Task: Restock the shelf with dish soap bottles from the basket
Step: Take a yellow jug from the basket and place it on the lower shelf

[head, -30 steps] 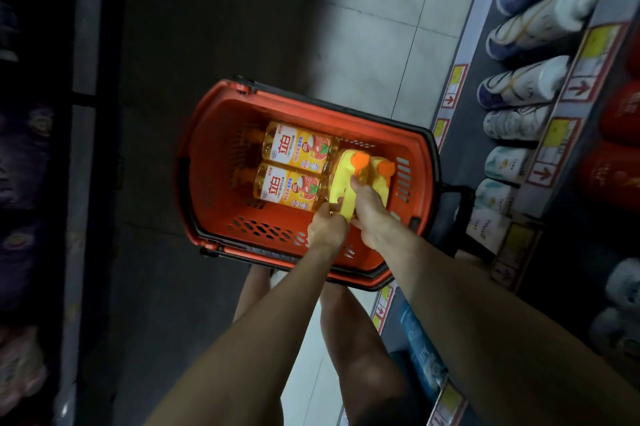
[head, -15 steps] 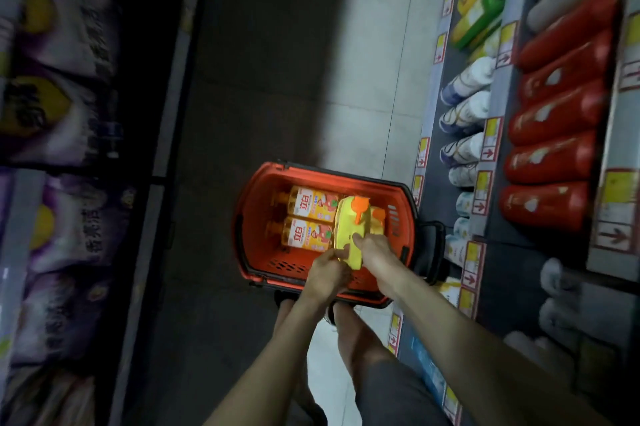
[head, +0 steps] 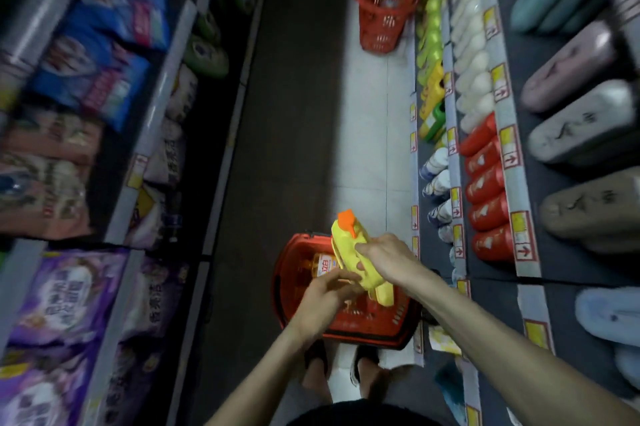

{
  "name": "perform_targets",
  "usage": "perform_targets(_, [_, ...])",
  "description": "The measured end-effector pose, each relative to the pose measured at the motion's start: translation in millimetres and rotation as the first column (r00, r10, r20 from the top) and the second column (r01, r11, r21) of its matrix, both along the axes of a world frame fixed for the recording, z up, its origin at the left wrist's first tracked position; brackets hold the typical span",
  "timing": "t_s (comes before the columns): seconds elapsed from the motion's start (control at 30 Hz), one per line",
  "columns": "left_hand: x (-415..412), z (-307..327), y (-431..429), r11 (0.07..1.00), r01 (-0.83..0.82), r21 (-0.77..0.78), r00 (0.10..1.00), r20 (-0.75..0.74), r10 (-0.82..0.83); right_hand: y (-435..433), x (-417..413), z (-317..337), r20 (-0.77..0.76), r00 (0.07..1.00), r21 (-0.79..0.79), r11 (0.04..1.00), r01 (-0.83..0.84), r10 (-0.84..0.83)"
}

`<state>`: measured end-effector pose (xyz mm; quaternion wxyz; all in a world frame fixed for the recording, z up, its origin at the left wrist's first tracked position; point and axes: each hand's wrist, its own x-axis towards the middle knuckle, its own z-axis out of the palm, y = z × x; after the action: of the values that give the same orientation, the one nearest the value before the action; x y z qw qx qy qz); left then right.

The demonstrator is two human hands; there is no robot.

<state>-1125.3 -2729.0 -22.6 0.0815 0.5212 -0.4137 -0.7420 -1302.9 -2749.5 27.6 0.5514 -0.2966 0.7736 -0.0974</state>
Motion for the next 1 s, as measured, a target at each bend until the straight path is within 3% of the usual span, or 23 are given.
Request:
perform_targets(0.2, [43,58,-54,0.980,-0.006,-0.201,1.000,-0.020,0.002,-20,0,99,-0.154,0.980,-0.118,0.983,-0.143,0.124])
perform_targets(0.37, [55,119,-95,0.888,0.052,-0.457,0.992,-0.077,-0.098,-31,5,188,-0.247,0.954,-0.329,0.911,-0.250,0.172])
perform_targets(0.57, [48,205,-121,0.741,0.204,-0.640,0.870,-0.229,-0.437,-39,19,288,-0.290,0.943,-0.567,0.764,-0.307,0.164])
perform_targets(0.87, [49,271,-127,0.674,-0.150,-0.723,0.836,-0.457,-0.304,-50,26,363,-0.291,0.956,-0.836,0.476,-0.274,0.039])
perform_targets(1.0, [54,285,-135,0.660,-0.245,-0.710,0.843,-0.492,-0.216,-57,26,372,-0.139,0.990,-0.924,0.360,-0.127,-0.007])
